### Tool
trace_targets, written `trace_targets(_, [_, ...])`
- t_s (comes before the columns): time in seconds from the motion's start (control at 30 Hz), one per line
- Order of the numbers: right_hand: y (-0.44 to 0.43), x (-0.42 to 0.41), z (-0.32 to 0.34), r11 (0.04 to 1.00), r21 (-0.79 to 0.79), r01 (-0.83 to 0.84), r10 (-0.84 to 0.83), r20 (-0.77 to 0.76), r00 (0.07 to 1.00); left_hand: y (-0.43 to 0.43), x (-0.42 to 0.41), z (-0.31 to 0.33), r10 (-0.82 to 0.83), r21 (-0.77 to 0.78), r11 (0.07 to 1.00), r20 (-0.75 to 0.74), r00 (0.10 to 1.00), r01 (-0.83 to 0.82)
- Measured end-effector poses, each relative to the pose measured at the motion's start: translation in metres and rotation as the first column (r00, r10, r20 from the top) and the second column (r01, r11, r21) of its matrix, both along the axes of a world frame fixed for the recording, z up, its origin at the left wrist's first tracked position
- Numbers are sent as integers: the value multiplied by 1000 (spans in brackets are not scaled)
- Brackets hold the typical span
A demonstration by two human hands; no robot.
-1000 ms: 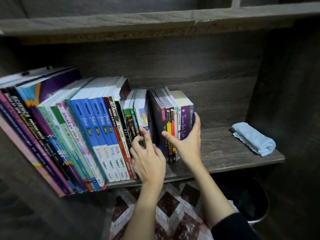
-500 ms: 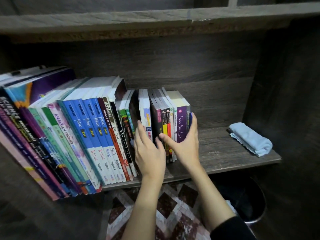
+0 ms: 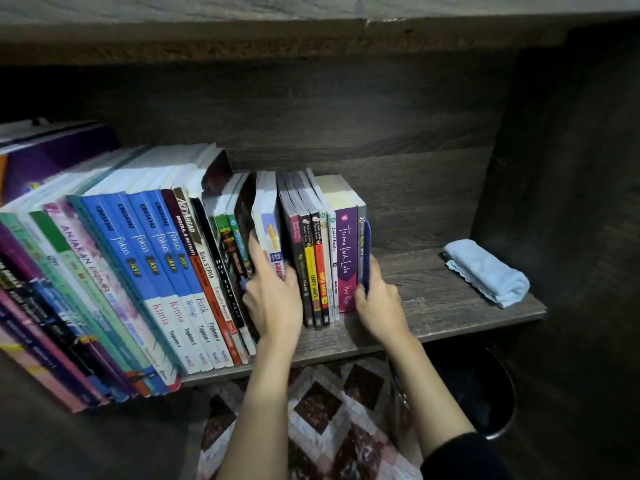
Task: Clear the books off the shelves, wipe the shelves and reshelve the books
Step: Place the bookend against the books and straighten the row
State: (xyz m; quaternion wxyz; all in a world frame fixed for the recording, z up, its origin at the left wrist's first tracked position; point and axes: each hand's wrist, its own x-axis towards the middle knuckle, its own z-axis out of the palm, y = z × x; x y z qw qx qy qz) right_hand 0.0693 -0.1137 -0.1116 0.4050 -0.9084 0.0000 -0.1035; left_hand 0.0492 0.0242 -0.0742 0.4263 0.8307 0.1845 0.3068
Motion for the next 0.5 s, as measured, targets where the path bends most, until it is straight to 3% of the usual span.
trace_targets(0.13, [-7, 1, 1, 999, 17, -36, 37, -31, 999, 0, 0, -1, -9, -46, 999, 44, 999, 11])
trace_targets(0.33, [-4, 2, -3, 998, 60, -14, 12, 37, 999, 3, 2, 9, -35, -61, 997, 199, 979, 47])
trace_targets(0.5, [-3, 5, -5, 997, 82, 15, -19, 42, 999, 6, 1, 1, -118, -64, 990, 140, 983, 128])
